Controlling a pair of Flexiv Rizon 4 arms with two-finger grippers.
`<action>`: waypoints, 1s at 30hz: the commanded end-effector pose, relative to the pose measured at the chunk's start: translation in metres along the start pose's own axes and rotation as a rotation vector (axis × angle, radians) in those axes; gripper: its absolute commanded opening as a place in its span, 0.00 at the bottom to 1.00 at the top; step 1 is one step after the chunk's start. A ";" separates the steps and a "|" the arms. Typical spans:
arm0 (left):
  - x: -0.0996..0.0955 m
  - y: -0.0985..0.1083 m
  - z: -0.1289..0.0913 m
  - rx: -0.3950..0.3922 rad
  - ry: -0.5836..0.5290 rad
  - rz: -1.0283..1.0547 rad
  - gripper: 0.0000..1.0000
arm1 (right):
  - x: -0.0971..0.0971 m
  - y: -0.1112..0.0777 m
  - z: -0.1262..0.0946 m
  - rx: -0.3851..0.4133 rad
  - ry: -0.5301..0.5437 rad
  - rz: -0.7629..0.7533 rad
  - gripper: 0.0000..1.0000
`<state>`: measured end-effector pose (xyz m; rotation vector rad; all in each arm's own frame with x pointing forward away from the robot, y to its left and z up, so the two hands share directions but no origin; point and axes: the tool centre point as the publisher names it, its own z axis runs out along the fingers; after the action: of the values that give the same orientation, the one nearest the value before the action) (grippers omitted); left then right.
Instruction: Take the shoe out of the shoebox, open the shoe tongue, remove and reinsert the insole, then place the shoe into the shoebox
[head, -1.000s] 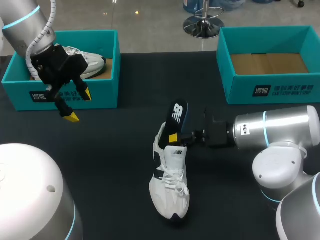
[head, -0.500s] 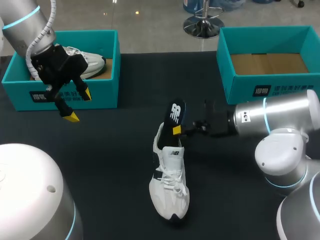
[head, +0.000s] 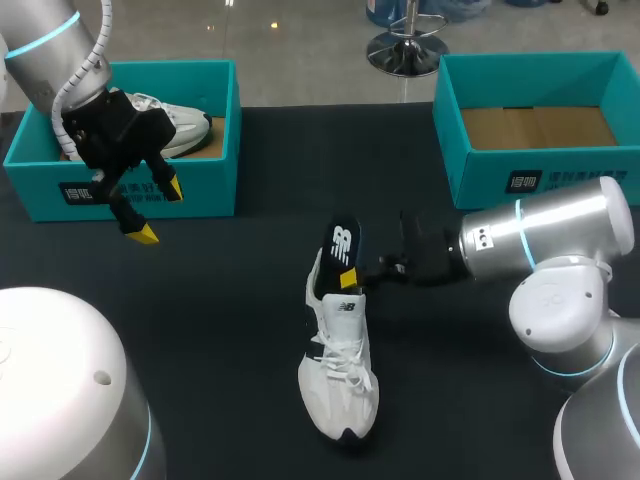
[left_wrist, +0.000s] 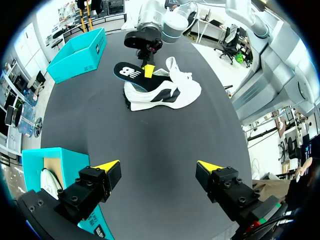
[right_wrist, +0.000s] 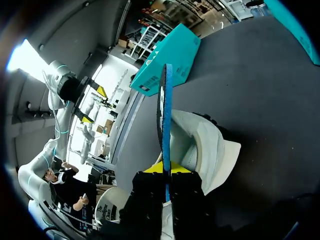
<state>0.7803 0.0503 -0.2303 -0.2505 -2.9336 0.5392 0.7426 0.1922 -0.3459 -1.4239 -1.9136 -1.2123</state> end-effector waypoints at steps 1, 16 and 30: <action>0.001 0.000 0.000 -0.002 0.000 0.000 1.00 | 0.002 -0.008 0.005 0.003 -0.003 0.009 0.00; 0.001 0.000 0.000 -0.002 0.000 0.000 1.00 | 0.011 0.024 -0.008 0.002 -0.047 -0.053 0.91; 0.001 0.000 0.000 -0.002 0.000 0.000 1.00 | 0.001 0.029 -0.011 0.011 -0.060 -0.049 0.00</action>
<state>0.7803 0.0503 -0.2303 -0.2504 -2.9336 0.5392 0.7695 0.1840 -0.3276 -1.4235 -2.0011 -1.1951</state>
